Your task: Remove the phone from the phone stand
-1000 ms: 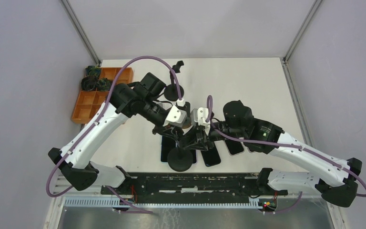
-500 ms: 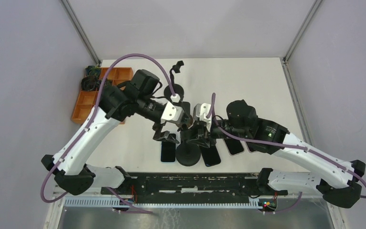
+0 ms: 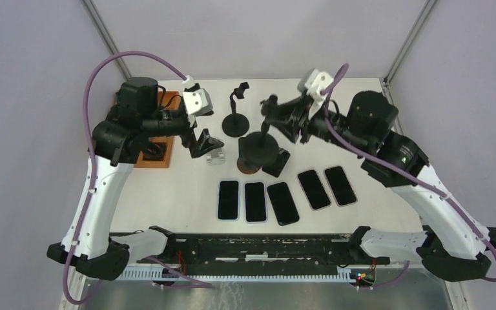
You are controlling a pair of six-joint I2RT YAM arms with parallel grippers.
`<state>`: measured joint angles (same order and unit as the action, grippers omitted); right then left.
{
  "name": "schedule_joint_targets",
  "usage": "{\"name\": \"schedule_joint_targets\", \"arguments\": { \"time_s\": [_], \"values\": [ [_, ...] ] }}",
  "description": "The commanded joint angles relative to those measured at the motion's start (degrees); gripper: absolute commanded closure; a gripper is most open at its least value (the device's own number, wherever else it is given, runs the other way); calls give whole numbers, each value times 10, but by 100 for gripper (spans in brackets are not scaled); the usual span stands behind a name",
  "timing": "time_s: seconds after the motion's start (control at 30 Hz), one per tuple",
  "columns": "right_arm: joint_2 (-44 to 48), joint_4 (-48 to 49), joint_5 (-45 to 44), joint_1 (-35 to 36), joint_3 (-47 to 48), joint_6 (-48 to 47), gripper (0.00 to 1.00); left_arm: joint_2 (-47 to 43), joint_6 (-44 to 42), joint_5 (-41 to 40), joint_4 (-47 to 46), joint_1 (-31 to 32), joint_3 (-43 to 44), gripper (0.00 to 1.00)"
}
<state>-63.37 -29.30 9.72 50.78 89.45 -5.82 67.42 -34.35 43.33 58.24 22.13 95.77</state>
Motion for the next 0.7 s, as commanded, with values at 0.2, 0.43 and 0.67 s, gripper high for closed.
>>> {"name": "schedule_joint_targets", "arguments": {
  "time_s": [0.2, 0.43, 0.67],
  "values": [
    [-156, 115, -46, -179, 123, 27, 100, 14, 95, -103, -25, -63, -56, 0],
    [-189, 203, -20, -259, 37, 33, 100, 23, 52, -168, -30, -120, -122, 0],
    [-236, 289, 36, -327, -20, 38, 100, 28, 67, -181, -77, -134, -196, 0]
  ]
}}
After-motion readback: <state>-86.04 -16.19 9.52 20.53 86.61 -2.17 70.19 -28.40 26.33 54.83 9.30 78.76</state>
